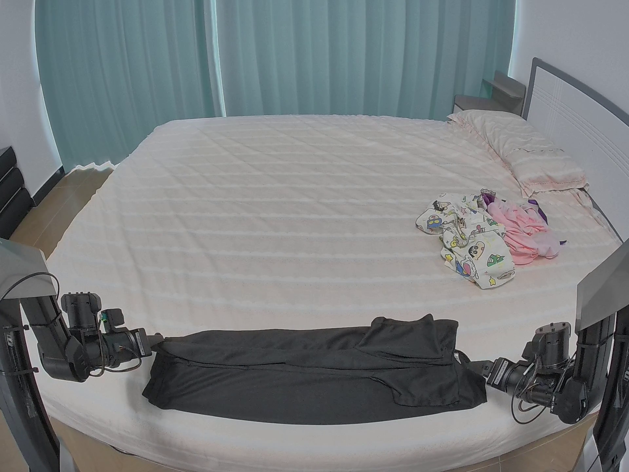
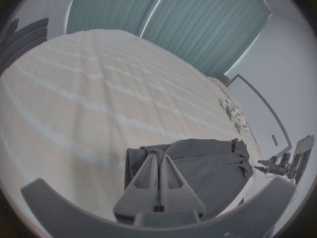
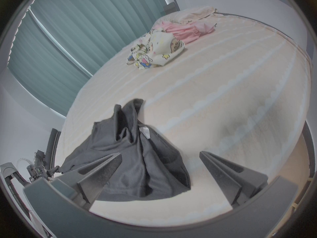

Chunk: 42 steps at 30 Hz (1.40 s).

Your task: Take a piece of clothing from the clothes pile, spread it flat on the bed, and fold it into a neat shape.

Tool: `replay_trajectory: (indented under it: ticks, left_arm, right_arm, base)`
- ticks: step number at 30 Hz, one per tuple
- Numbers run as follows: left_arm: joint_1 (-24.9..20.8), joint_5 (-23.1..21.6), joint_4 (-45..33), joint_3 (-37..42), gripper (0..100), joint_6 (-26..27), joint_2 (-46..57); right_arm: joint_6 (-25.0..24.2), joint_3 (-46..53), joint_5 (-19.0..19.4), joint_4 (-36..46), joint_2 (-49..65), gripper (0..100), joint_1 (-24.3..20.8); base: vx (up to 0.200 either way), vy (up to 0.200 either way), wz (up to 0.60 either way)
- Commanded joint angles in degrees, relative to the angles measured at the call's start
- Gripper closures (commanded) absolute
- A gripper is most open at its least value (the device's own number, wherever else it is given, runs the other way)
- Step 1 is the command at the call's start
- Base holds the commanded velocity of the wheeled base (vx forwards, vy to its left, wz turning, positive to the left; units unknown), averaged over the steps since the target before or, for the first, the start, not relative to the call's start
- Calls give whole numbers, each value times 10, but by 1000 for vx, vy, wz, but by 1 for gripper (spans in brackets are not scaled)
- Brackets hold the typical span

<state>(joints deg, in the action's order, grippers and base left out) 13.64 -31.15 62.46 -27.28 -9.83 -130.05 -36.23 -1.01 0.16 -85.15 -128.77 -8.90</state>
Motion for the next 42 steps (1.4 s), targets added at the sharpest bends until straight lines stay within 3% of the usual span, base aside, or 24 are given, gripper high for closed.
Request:
replay_trajectory:
  ticks: [1,9,14,27,36,37,42]
  left_arm:
    - [0,0,38,26,100,-1,-9]
    - [0,0,44,25,100,-2,-10]
    - [-1,0,44,25,100,-2,-9]
    - [-1,1,44,26,100,-3,-7]
    - [0,2,44,27,100,-4,-7]
    - [0,2,44,27,100,-4,-7]
    - [0,2,44,26,100,-4,-10]
  right_arm:
    - [1,6,-1,-39,3,0,10]
    - [16,-50,6,-43,30,0,16]
    - [16,-102,12,-12,-3,0,-9]
    - [15,-323,12,248,-23,0,-53]
    - [11,-385,12,267,-70,0,-44]
    - [11,-385,12,266,-76,100,-42]
    - [5,-406,7,263,-97,100,-34]
  base:
    - [0,0,0]
    - [0,0,0]
    - [0,0,0]
    - [0,0,0]
    - [0,0,0]
    - [0,0,0]
    - [0,0,0]
